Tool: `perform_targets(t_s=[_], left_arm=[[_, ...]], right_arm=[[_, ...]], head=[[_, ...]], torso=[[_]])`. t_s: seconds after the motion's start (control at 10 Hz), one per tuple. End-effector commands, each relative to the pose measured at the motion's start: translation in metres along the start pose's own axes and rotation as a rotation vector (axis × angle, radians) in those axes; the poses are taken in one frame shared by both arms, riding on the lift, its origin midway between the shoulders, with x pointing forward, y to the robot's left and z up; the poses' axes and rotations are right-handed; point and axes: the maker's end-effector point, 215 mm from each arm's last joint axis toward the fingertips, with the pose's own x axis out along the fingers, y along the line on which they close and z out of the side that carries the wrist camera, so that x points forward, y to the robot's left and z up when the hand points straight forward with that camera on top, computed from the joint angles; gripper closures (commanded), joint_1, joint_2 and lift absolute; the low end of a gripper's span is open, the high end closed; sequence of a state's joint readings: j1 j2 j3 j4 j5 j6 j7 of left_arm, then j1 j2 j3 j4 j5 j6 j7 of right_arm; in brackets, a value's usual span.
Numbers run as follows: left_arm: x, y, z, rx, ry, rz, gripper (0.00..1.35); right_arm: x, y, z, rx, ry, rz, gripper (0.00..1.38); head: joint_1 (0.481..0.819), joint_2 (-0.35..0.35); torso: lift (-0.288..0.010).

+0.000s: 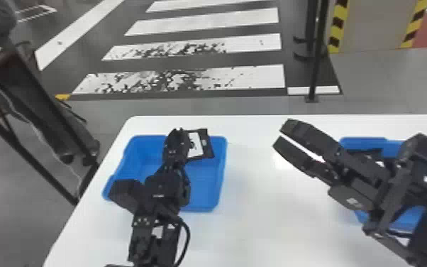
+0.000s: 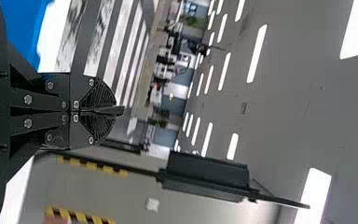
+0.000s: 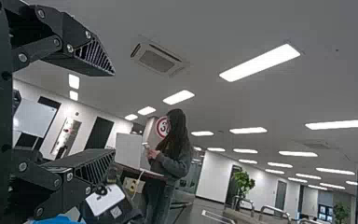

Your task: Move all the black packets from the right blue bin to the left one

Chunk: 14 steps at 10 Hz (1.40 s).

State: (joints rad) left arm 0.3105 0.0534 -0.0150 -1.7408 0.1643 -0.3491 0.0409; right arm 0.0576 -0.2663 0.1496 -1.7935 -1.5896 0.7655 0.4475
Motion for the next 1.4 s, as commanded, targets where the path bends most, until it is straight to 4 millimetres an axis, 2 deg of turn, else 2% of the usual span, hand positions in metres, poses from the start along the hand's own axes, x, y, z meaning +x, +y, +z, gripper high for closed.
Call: perform_targets(t_s=[0.0,0.1,0.2,0.3,0.4,0.5,0.6,0.7,0.8,0.9,1.0,1.1,1.2,1.3], left_arm=[[0.006,0.039,-0.015,0.173,0.008,0.069,1.21],[0.005,0.057,-0.022,0.23,0.033,0.107,0.9],[0.001,0.068,-0.017,0.275,0.021,0.117,0.38],[-0.006,0.067,0.003,0.26,-0.05,0.117,0.03],[-0.016,0.055,0.025,0.226,-0.136,0.1,0.11],[-0.028,0.04,0.046,0.138,-0.217,0.087,0.14],[-0.04,0.027,0.071,0.082,-0.25,0.066,0.15],[-0.047,0.013,0.093,0.076,-0.232,0.039,0.14],[-0.058,0.001,0.1,0.026,-0.204,0.019,0.14],[-0.072,-0.009,0.102,-0.029,-0.187,0.007,0.15],[-0.082,-0.021,0.095,-0.046,-0.149,-0.006,0.16],[-0.084,-0.034,0.086,-0.062,-0.118,-0.033,0.15],[-0.082,-0.044,0.081,-0.067,-0.1,-0.057,0.13],[-0.08,-0.044,0.083,-0.067,-0.103,-0.058,0.12]], right_arm=[[-0.001,0.005,-0.001,0.006,-0.002,0.012,0.49],[-0.003,0.005,-0.001,0.011,-0.007,0.014,0.49],[-0.003,0.006,-0.002,0.01,-0.009,0.014,0.49],[-0.005,0.002,-0.001,-0.006,-0.007,-0.001,0.49],[-0.016,-0.011,0.012,-0.115,-0.008,-0.077,0.49],[-0.042,-0.035,0.039,-0.303,-0.005,-0.225,0.49],[-0.078,-0.056,0.069,-0.478,-0.006,-0.403,0.49],[-0.127,-0.072,0.104,-0.627,-0.022,-0.598,0.49],[-0.176,-0.083,0.138,-0.729,-0.06,-0.765,0.49],[-0.226,-0.092,0.175,-0.821,-0.147,-0.908,0.49],[-0.268,-0.107,0.195,-0.852,-0.222,-0.997,0.49],[-0.293,-0.122,0.202,-0.872,-0.249,-1.057,0.49],[-0.307,-0.136,0.205,-0.876,-0.25,-1.1,0.5],[-0.302,-0.143,0.207,-0.874,-0.244,-1.094,0.5]], head=[[0.695,0.275],[0.695,0.311],[0.695,0.333],[0.695,0.349],[0.695,0.35],[0.695,0.35],[0.695,0.327],[0.695,0.264],[0.695,0.187],[0.695,0.139],[0.695,0.045],[0.695,-0.046],[0.695,-0.108],[0.695,-0.137]], torso=[[-0.14],[-0.14],[-0.14],[-0.14],[-0.14],[-0.14],[-0.14],[-0.14],[-0.14],[-0.14],[-0.14],[-0.14],[-0.14],[-0.14]])
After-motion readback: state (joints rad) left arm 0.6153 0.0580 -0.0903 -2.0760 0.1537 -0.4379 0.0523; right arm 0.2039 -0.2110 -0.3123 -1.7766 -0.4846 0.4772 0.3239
